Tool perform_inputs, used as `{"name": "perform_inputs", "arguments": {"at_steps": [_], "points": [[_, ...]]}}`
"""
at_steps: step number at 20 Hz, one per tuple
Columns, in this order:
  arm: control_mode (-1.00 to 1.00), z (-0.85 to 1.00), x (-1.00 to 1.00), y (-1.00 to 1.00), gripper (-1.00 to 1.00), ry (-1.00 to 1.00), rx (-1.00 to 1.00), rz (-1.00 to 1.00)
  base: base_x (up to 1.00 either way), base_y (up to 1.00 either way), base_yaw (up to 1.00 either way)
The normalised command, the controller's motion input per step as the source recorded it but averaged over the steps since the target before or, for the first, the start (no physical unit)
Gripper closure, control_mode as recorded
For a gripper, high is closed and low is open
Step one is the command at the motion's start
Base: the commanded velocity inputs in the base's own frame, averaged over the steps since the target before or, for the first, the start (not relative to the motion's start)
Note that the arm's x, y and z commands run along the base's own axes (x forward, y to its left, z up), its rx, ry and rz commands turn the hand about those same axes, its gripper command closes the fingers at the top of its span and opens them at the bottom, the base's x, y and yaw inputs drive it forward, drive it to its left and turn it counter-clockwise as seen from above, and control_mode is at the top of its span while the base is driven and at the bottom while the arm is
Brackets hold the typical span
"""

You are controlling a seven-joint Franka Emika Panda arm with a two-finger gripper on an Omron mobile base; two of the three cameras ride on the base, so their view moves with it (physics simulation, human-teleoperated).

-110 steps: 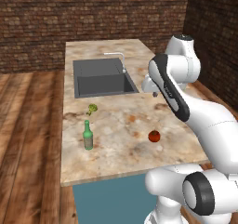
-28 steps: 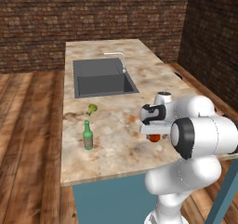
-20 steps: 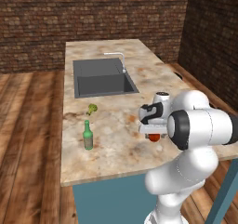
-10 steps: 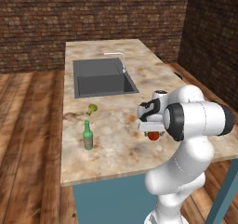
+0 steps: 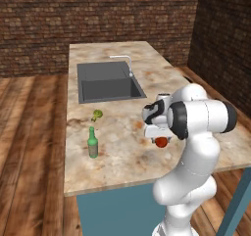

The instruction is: Place the beer on the top shelf of the fridge to keep it out of children's reach, and place the broccoli and tomato on lower shelves for easy access.

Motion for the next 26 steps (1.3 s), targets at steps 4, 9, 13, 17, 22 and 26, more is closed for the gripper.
{"name": "perform_inputs", "arguments": {"at_steps": [4, 9, 13, 17, 22, 26], "points": [[-1.0, -0.26, -0.14, 0.0, 1.0, 0.03, 0.0, 0.0, 0.0, 0.0, 0.0], [-1.0, -0.02, -0.04, 0.0, 1.0, 0.0, 0.0, 0.0, 0.0, 0.0, 0.0], [-1.0, 0.09, -0.44, -0.02, 1.0, -0.22, 0.0, 0.06, 0.0, 0.0, 0.0], [-1.0, 0.49, -0.78, 0.0, 1.0, -0.46, 0.0, 0.1, 0.0, 0.0, 0.0], [-1.0, 0.75, -0.92, 0.0, 1.0, -0.63, 0.0, 0.08, 0.0, 0.0, 0.0], [-1.0, 0.96, -1.0, 0.0, 1.0, -0.6, 0.0, 0.09, 0.0, 0.0, 0.0]]}}
